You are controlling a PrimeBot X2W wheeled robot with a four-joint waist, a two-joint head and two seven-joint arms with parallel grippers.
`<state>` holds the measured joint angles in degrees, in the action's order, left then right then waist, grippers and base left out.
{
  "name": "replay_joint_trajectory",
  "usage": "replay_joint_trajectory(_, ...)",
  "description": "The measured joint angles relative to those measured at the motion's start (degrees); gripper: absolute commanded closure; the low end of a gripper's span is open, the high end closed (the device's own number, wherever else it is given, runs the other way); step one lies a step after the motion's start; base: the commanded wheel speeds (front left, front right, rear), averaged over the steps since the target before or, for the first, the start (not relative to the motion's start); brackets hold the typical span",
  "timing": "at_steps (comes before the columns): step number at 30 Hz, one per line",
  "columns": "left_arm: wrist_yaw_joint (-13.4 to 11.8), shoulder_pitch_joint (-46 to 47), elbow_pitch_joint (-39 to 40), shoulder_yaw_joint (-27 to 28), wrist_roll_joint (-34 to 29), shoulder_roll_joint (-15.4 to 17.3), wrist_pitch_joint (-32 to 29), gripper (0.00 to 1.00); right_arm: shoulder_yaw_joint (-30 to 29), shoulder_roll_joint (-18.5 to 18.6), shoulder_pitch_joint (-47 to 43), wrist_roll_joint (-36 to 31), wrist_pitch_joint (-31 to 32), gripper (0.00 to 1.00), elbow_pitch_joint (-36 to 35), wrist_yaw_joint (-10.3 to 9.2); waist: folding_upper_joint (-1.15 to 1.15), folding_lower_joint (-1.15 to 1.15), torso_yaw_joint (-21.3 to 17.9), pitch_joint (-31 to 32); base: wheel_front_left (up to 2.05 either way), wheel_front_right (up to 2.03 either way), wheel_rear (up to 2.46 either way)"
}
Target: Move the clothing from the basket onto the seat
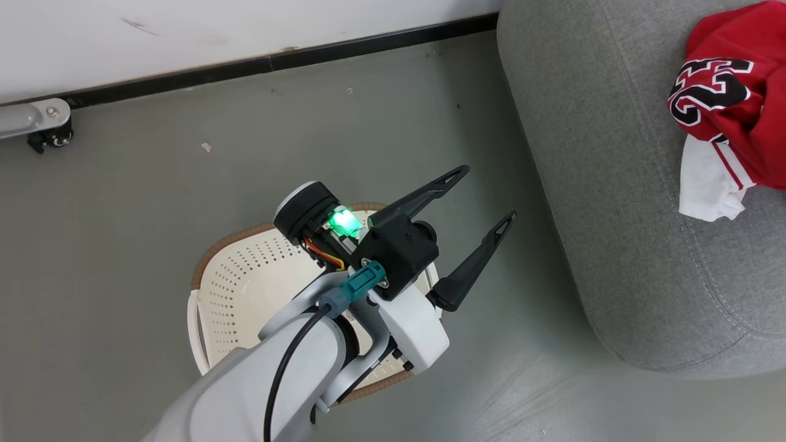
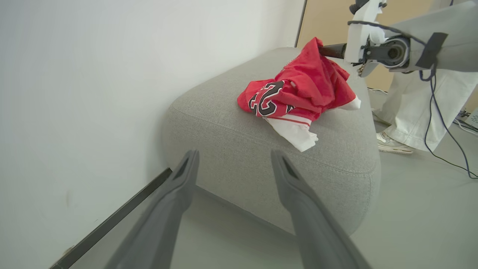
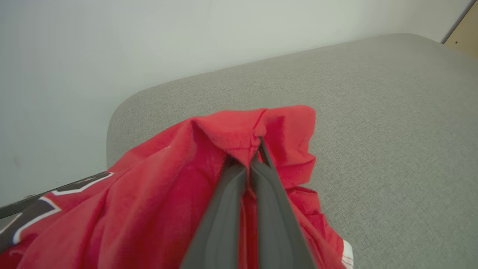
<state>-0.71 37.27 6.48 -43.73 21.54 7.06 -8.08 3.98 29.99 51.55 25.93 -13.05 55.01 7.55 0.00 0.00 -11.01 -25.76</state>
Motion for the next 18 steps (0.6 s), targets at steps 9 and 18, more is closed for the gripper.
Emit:
replay_joint_trajectory(9,0.4,0.0,-1.2,0.3,-0.1,0.1,0.6,0.0,0.4,-3.5,0.1,-0.3,-0.6,0.0,1.1,0.0,0.0,0.0,-0.3,-0.7,0.0,0.0,0.0)
replay_joint_trajectory(18,0.4,0.0,-2.6,1.0,0.1,0.1,1.7,0.0,1.5,-3.8,-2.2,-0.3,-1.2,0.0,-0.4,0.0,0.0,0.0,-1.3,0.2,0.0,0.0,0.0)
